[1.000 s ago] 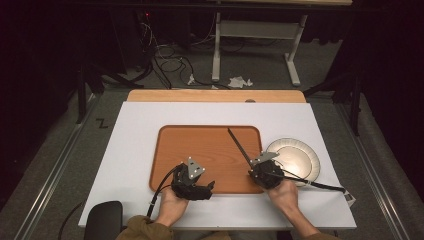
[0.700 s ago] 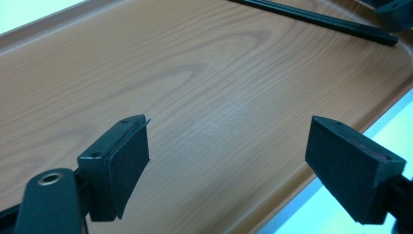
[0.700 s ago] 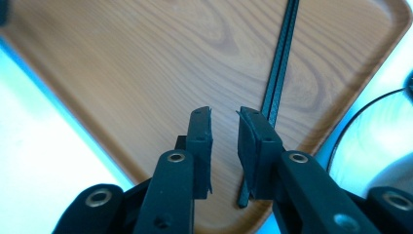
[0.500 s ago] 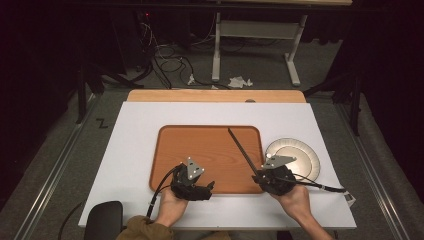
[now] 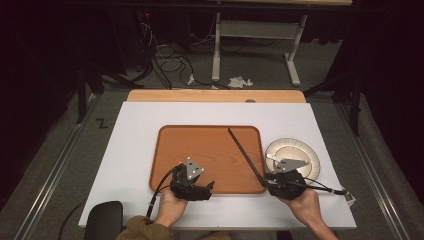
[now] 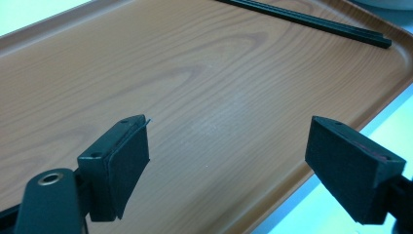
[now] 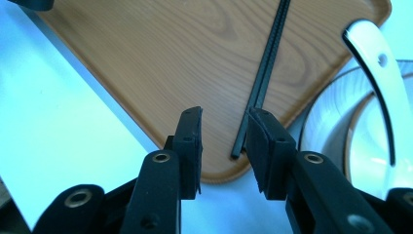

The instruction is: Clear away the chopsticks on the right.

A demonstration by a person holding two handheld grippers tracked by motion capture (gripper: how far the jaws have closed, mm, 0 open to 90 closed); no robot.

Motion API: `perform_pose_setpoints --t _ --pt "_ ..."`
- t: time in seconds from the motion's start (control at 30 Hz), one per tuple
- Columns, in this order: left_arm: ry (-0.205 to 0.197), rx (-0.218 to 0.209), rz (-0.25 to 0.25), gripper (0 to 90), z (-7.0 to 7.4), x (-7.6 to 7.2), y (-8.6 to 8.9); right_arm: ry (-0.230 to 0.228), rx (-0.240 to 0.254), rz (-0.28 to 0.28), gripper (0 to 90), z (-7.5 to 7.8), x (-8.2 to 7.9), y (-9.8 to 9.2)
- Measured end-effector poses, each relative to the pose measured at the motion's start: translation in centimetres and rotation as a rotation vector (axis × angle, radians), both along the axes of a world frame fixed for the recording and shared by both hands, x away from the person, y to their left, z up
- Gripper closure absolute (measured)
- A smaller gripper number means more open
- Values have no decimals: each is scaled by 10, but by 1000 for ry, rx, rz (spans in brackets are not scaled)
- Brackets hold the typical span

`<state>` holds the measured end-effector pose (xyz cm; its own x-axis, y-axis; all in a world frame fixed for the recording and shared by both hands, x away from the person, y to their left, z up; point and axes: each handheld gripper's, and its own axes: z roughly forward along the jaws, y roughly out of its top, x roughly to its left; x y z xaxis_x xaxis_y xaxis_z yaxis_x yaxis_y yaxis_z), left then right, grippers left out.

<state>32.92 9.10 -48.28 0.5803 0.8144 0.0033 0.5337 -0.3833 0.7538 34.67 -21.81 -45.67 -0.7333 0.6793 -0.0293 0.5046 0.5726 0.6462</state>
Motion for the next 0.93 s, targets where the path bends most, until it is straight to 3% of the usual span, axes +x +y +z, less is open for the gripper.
perform_pose_setpoints --t 0.37,0.6,0.93 --pt "-4 1 -5 165 1 -2 0 12 6 -4 662 -5 -5 -16" --pt "-6 1 -6 165 1 -3 -1 43 -7 7 657 -13 -8 -18" --pt "-8 14 -1 165 0 -3 0 42 -33 27 640 -16 -8 -16"
